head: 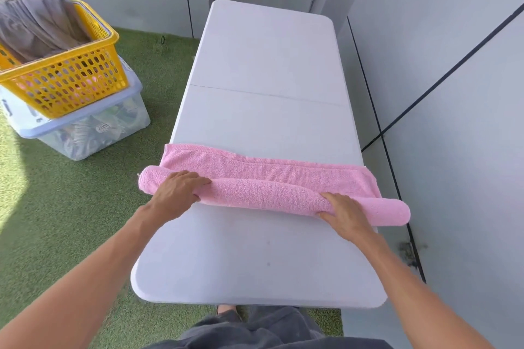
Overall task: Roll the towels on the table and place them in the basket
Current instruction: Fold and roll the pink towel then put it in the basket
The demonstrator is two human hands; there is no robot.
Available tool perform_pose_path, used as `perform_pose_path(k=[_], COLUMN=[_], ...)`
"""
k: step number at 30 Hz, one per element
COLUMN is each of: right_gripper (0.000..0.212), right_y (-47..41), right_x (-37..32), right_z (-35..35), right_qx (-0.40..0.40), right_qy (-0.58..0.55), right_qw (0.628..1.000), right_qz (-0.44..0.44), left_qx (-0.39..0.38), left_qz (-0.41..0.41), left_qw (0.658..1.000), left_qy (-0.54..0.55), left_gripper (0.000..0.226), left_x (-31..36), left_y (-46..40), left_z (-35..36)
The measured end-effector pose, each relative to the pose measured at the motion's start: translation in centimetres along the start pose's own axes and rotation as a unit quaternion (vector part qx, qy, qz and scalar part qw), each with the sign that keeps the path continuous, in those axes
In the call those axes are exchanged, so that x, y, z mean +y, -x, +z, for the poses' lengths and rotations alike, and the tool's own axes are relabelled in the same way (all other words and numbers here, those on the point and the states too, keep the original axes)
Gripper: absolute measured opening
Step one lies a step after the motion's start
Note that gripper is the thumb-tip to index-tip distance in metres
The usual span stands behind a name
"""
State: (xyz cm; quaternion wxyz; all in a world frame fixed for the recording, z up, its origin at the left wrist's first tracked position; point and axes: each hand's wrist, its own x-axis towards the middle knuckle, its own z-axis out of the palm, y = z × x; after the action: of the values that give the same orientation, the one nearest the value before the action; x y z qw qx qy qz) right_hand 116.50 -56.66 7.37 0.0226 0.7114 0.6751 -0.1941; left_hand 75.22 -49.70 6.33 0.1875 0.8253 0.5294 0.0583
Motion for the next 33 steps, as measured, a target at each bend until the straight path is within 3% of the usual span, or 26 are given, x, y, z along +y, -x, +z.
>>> perform_pose_path(k=[2, 4, 6, 8, 10, 13, 17, 21, 22, 24, 26, 27, 28, 33], right_gripper=[0.055, 0.052, 0.05, 0.044, 0.047, 0.065, 0.056, 0.054, 0.051, 0.044, 0.042, 0.041, 0.043, 0.068], right_y=[-0.7, -1.3, -1.2, -0.6, 0.3, 1.1, 0.7, 0.2, 0.2, 0.4, 0.9, 1.1, 1.4, 1.8], right_x=[0.9, 1.4, 0.9, 0.2, 0.0, 0.5, 0.8, 1.6, 1.7, 1.8, 1.7, 1.6, 1.7, 3.9], right_z=[-1.0, -1.6, -1.2, -0.3, 0.7, 1.5, 0.4, -2.5, -2.6, -2.0, -0.7, -0.3, 0.1, 0.0], right_qx=[-0.097, -0.138, -0.053, 0.11, 0.16, 0.093, 0.058, -0.139, -0.151, -0.042, 0.115, 0.149, 0.148, 0.047], right_qy=[-0.045, -0.124, -0.192, -0.167, -0.092, 0.008, 0.027, -0.134, -0.16, -0.156, -0.122, -0.115, -0.102, 0.02], right_qw=[0.994, 0.981, 0.978, 0.979, 0.983, 0.996, 0.998, 0.981, 0.975, 0.986, 0.984, 0.98, 0.982, 0.997], right_qz=[0.026, 0.051, 0.067, 0.05, 0.012, -0.011, -0.021, 0.024, 0.029, 0.043, 0.053, 0.057, 0.06, 0.066], left_qx=[-0.123, -0.16, -0.038, 0.091, 0.109, 0.054, 0.054, -0.166, -0.197, -0.119, 0.056, 0.116, 0.139, 0.078], left_qz=[-0.027, -0.037, -0.022, 0.001, 0.016, 0.009, -0.019, -0.079, -0.088, -0.066, -0.027, -0.011, 0.002, -0.012], left_qw=[0.991, 0.984, 0.995, 0.993, 0.994, 0.998, 0.998, 0.982, 0.974, 0.985, 0.994, 0.991, 0.989, 0.997], left_qy=[0.041, 0.071, 0.093, 0.075, 0.019, -0.034, -0.02, 0.039, 0.065, 0.106, 0.094, 0.074, 0.05, -0.012], left_gripper=[0.052, 0.05, 0.038, 0.029, 0.035, 0.071, 0.063, 0.055, 0.053, 0.045, 0.035, 0.031, 0.033, 0.062], left_x=[-0.7, -0.9, -0.8, -0.4, -0.5, -0.9, -0.1, -0.5, -0.7, -1.2, -1.1, -1.2, -1.2, -2.1], left_y=[-0.6, -0.7, -0.3, 0.5, 1.2, 1.8, 1.2, 0.3, 0.3, 0.8, 1.5, 2.0, 2.3, 2.9], left_z=[-1.2, -1.8, -1.3, -0.5, 0.6, 1.4, 0.8, -2.0, -2.3, -2.0, -1.0, -0.4, 0.0, 0.9])
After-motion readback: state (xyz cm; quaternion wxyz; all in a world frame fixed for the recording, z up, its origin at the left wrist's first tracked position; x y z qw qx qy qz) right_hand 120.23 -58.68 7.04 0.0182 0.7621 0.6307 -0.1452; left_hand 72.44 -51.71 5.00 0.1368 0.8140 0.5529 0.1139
